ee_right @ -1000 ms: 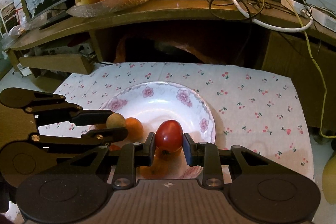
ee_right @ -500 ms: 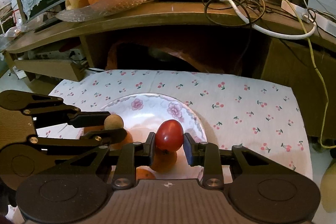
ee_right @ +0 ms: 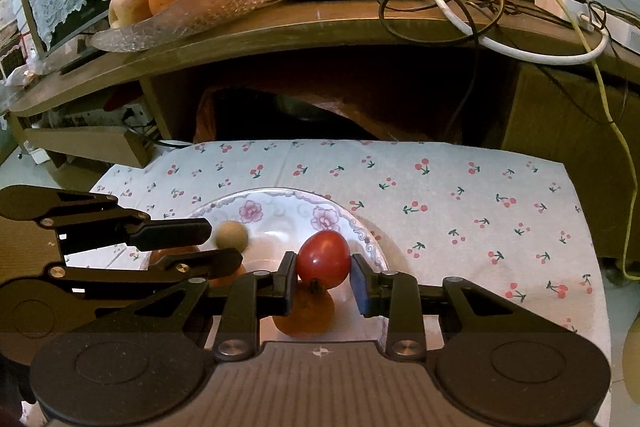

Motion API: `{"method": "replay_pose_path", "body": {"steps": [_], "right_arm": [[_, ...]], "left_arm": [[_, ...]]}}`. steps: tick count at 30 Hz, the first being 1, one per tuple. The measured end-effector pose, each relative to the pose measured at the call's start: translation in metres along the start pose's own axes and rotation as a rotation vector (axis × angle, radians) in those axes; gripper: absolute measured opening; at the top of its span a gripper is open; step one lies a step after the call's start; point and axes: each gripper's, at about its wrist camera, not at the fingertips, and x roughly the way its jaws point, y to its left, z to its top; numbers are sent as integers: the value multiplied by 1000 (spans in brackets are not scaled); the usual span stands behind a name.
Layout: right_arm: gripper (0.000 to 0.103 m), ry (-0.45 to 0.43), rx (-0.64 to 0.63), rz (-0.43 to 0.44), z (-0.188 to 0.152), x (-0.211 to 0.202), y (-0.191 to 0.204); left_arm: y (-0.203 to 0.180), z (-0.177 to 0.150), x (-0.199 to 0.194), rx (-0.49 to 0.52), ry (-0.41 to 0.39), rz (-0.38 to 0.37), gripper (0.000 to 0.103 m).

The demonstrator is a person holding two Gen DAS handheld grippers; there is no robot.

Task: Organize fruits
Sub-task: 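Lower both fruits into the plate and open both grippers, then lift both open grippers away from the plate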

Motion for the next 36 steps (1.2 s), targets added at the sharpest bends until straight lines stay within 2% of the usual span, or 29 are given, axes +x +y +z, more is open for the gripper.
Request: {"method": "replay_pose_path", "body": {"steps": [14, 23, 28, 32, 36], "right_arm": [[34, 5, 14, 14, 1, -1, 0], [41, -18, 13, 24, 4, -18, 9], [42, -18, 25, -4, -1, -36, 16], [43, -20, 39, -16, -14, -55, 23], [44, -13, 53, -31, -29, -72, 31]], "left_arm": [[3, 1, -8, -4, -1, 24, 32], [6, -2, -36, -51, -27, 46, 38], [-3, -12, -55, -64, -24, 52, 40], [-12, -27, -71, -78, -9, 54, 46], [-23, -42, -81, -88, 21, 56, 48]]}}
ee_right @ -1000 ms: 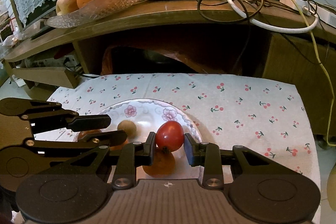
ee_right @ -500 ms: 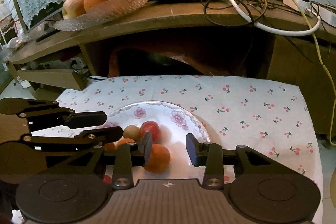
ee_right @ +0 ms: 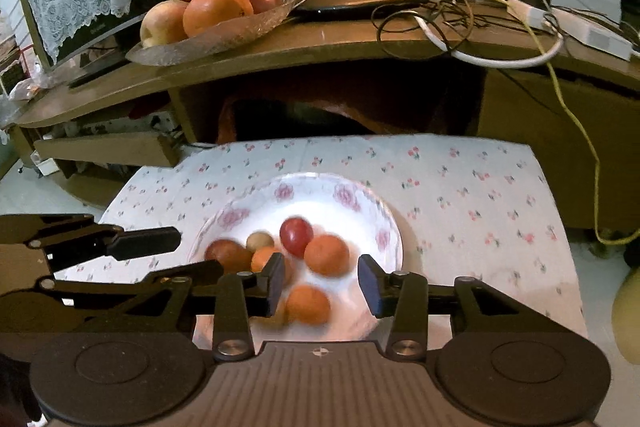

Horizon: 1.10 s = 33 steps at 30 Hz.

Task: Organize fruits
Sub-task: 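Lift both open grippers away from the plate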

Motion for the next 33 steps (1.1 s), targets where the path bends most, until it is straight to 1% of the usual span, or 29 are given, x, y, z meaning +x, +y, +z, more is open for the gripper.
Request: {"method": "replay_pose_path", "body": {"steps": [2, 4, 6, 13, 15, 19, 23, 27, 31, 33], "right_arm": [[44, 4, 15, -1, -9, -9, 2], [47, 4, 24, -9, -18, -19, 3], [48, -1, 29, -24, -27, -27, 4], [48, 0, 67, -47, -51, -54, 5], [48, 0, 73, -52, -58, -60, 6], [48, 12, 79, -59, -71, -68, 9], [48, 12, 87, -64, -79, -76, 12], [49, 4, 91, -69, -85, -83, 16], [49, -2, 92, -76, -89, -89, 20], [49, -4, 91, -80, -92, -92, 22]], "left_arm": [[-5, -5, -7, 1, 3, 5, 49], [-9, -11, -15, -5, 3, 8, 53], [-12, -18, -22, -12, 3, 17, 60], [-21, -37, -42, -25, 11, 49, 66], [-23, -41, -46, -30, 11, 56, 70], [-28, -48, -55, -32, 11, 64, 72], [-32, -55, -61, -29, 12, 69, 75], [-35, -59, -70, -31, 2, 78, 82], [-37, -64, -76, -27, -6, 106, 87], [-38, -66, -79, -29, -6, 116, 91]]}}
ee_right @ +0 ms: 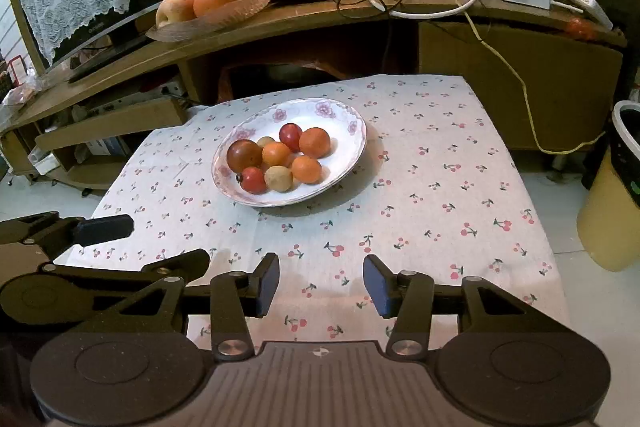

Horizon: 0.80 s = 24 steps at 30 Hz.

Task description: Organize fruits

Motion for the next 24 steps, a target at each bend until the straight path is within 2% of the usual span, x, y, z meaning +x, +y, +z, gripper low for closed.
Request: {"method": "replay_pose_path", "body": {"steps": [6, 12, 24], "right_arm": [[49, -5, 1, -6, -8, -8, 2], [50, -7, -7, -13, -14, -14, 7], [50, -11, -27, -20, -28, -25, 14]], "left_arm": [[0, -6, -6, -6, 0, 31, 100], [-5, -11, -13, 21, 9, 84, 103], [-2, -26, -24, -18, 32, 67, 103]]}}
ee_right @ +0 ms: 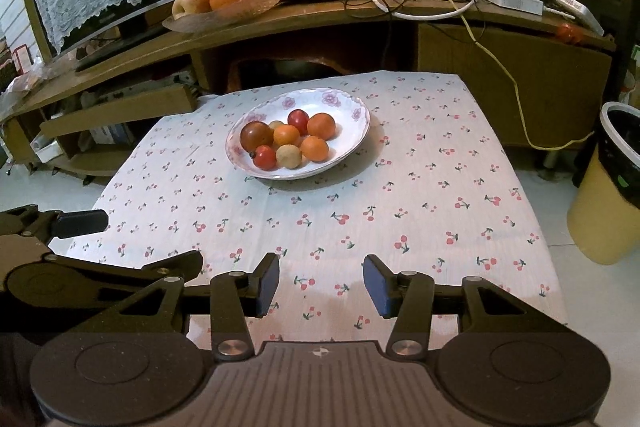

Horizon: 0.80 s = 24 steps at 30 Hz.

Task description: Organize fruits

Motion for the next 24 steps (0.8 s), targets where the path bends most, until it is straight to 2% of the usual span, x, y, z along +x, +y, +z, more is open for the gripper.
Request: {"method": "replay_pose_path", "body": {"steps": [24], "right_arm": [[50, 1, -37, -16, -33, -22, 13]], "left_arm": [[-2, -30, -22, -21, 24, 23, 103]]}}
